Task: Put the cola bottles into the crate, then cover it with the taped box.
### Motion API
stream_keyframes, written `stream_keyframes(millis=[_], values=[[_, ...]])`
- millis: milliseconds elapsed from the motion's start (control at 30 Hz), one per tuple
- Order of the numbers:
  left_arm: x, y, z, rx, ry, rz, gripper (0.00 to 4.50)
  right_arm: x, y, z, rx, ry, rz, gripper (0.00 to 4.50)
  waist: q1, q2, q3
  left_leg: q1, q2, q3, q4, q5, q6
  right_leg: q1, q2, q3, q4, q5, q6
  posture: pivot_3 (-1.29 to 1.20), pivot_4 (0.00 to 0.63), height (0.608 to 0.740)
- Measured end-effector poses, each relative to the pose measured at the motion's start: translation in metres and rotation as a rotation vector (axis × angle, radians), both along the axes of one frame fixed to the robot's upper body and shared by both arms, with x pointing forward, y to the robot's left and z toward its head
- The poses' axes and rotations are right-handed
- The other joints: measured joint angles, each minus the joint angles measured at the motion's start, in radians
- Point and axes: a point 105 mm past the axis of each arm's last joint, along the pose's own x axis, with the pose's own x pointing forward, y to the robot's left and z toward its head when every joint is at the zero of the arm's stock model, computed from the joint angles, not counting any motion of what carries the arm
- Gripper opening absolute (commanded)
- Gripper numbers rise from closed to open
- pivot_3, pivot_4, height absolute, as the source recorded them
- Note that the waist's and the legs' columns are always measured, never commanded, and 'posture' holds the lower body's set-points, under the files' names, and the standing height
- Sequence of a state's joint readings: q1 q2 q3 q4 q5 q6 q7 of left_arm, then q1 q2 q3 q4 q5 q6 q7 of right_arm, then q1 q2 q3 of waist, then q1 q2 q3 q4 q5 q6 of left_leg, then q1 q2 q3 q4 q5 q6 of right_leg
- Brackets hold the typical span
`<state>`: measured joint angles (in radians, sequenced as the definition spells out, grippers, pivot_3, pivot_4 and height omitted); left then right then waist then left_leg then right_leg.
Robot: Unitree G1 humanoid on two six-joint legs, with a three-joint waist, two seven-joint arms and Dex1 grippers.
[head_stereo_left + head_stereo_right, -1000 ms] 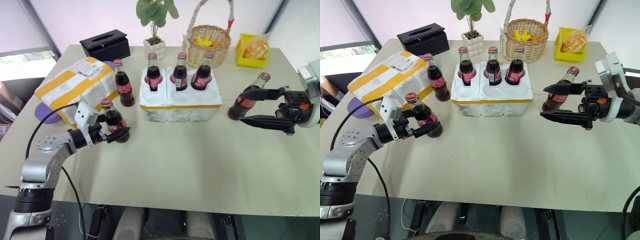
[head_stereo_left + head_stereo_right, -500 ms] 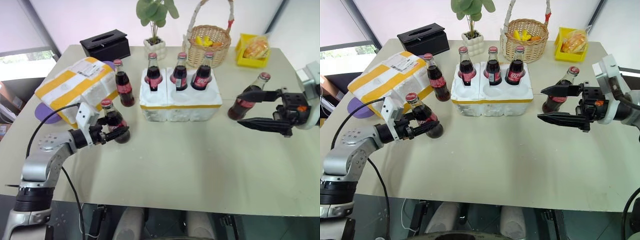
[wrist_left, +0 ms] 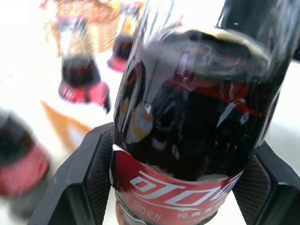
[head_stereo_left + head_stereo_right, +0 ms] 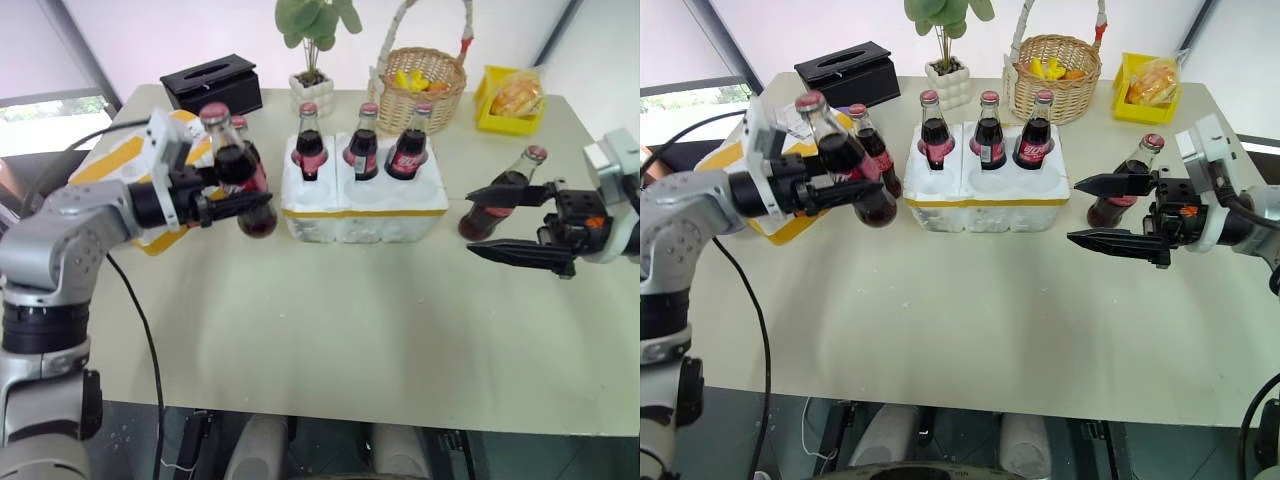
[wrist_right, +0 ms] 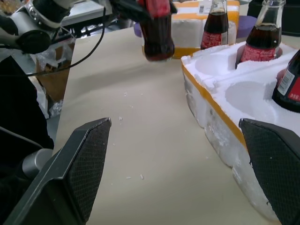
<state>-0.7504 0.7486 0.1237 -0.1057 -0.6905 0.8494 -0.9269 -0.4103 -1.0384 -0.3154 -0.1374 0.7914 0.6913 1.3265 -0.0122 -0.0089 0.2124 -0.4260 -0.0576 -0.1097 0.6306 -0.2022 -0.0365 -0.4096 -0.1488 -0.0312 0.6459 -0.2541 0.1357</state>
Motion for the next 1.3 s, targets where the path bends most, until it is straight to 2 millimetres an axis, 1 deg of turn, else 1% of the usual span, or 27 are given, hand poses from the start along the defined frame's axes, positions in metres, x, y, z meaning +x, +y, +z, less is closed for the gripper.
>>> stream_keyframes(millis=[67, 167, 200, 233, 333, 433, 467, 600, 667, 800, 900, 1033, 1200, 1300], values=[[0.005, -0.009, 0.015, -0.014, -0.017, -0.023, 2.81, 0.000, 0.000, -0.003, 0.008, 0.005, -0.006, 4.50, 0.001, -0.001, 0.001, 0.000, 0.000, 0.000, 0.000, 0.000, 0.000, 0.000, 0.000, 0.000, 0.000, 0.000, 0.000, 0.00, 0.150, 0.740], [0.010, -0.020, 0.027, -0.029, -0.036, -0.048, 2.81, 0.000, 0.001, -0.004, 0.015, 0.002, -0.006, 4.50, -0.001, -0.001, 0.001, 0.000, 0.000, 0.000, 0.001, 0.000, 0.000, 0.001, 0.000, 0.000, 0.000, 0.000, 0.001, 0.00, 0.150, 0.740], [0.021, -0.028, 0.030, -0.019, -0.050, -0.043, 2.81, 0.001, 0.002, -0.006, 0.025, -0.002, -0.009, 4.50, -0.001, -0.001, 0.001, 0.001, 0.000, 0.000, 0.001, 0.000, 0.000, 0.001, 0.000, 0.000, 0.000, 0.001, 0.001, 0.00, 0.150, 0.740], [0.030, -0.031, 0.028, -0.013, -0.050, -0.030, 2.81, 0.001, 0.003, -0.007, 0.030, -0.004, -0.008, 4.50, 0.000, -0.001, 0.001, 0.001, 0.000, 0.000, 0.001, 0.001, -0.001, 0.001, 0.000, 0.000, 0.001, 0.001, 0.001, 0.00, 0.150, 0.740], [0.048, -0.036, 0.017, -0.002, -0.022, 0.003, 2.81, 0.001, 0.003, -0.008, 0.031, -0.004, -0.012, 4.50, -0.002, -0.002, 0.001, 0.000, 0.000, 0.000, 0.001, 0.001, -0.001, 0.000, 0.000, 0.000, 0.000, 0.001, 0.001, 0.00, 0.150, 0.740], [0.060, -0.040, 0.004, 0.014, -0.007, 0.021, 2.81, 0.002, 0.004, -0.010, 0.035, -0.006, -0.016, 4.50, -0.002, -0.002, 0.002, 0.000, 0.000, 0.000, 0.000, 0.001, -0.001, 0.000, 0.000, 0.000, 0.000, 0.001, 0.001, 0.00, 0.150, 0.740], [0.062, -0.041, 0.002, 0.018, -0.015, 0.021, 2.81, 0.001, 0.005, -0.010, 0.034, -0.007, -0.016, 4.50, -0.001, -0.002, 0.002, 0.000, 0.000, 0.000, 0.000, 0.001, -0.001, 0.000, 0.000, 0.000, 0.000, 0.001, 0.001, 0.00, 0.150, 0.740], [0.070, -0.057, 0.002, 0.002, -0.042, -0.004, 2.81, 0.001, 0.006, -0.010, 0.039, -0.010, -0.019, 4.50, 0.007, -0.003, 0.002, 0.000, -0.001, 0.000, 0.001, 0.001, -0.002, 0.001, -0.001, 0.000, 0.000, 0.001, 0.002, 0.00, 0.150, 0.740], [0.074, -0.062, -0.006, -0.006, -0.024, -0.009, 2.81, 0.000, 0.007, -0.011, 0.036, -0.011, -0.018, 4.50, 0.008, -0.003, 0.002, 0.000, -0.001, 0.000, 0.002, 0.002, -0.002, 0.002, -0.001, 0.000, 0.000, 0.002, 0.004, 0.00, 0.150, 0.740], [0.079, -0.067, -0.021, -0.001, 0.029, -0.009, 2.81, 0.000, 0.006, -0.015, 0.040, 0.002, -0.032, 4.50, 0.001, -0.004, 0.003, 0.000, -0.001, 0.000, 0.002, 0.002, -0.002, 0.001, -0.001, 0.000, 0.000, 0.003, 0.004, 0.00, 0.150, 0.740], [0.079, -0.069, -0.023, 0.007, 0.030, -0.015, 2.81, 0.000, 0.005, -0.018, 0.045, 0.008, -0.045, 4.50, -0.003, -0.004, 0.003, 0.000, -0.001, 0.000, 0.001, 0.002, -0.002, 0.000, -0.001, 0.001, 0.000, 0.003, 0.004, 0.00, 0.150, 0.740], [0.079, -0.069, -0.026, 0.060, 0.012, -0.023, 2.81, 0.001, 0.004, -0.018, 0.053, 0.007, -0.057, 4.50, 0.001, -0.004, 0.003, 0.000, -0.001, 0.000, 0.001, 0.002, -0.002, 0.001, -0.001, 0.000, 0.000, 0.003, 0.004, 0.00, 0.150, 0.740], [0.081, -0.071, -0.042, 0.165, -0.025, -0.012, 2.81, 0.001, 0.004, -0.019, 0.055, 0.002, -0.062, 4.50, 0.000, -0.004, 0.003, 0.000, -0.002, 0.000, 0.002, 0.002, -0.002, 0.001, -0.001, 0.001, 0.000, 0.003, 0.004, 0.00, 0.150, 0.740], [0.083, -0.072, -0.055, 0.188, -0.016, 0.007, 2.81, 0.001, 0.004, -0.018, 0.055, -0.009, -0.063, 4.50, -0.004, -0.004, 0.003, 0.000, -0.001, 0.000, 0.002, 0.002, -0.002, 0.001, -0.001, 0.001, 0.000, 0.003, 0.004, 0.00, 0.150, 0.740]])
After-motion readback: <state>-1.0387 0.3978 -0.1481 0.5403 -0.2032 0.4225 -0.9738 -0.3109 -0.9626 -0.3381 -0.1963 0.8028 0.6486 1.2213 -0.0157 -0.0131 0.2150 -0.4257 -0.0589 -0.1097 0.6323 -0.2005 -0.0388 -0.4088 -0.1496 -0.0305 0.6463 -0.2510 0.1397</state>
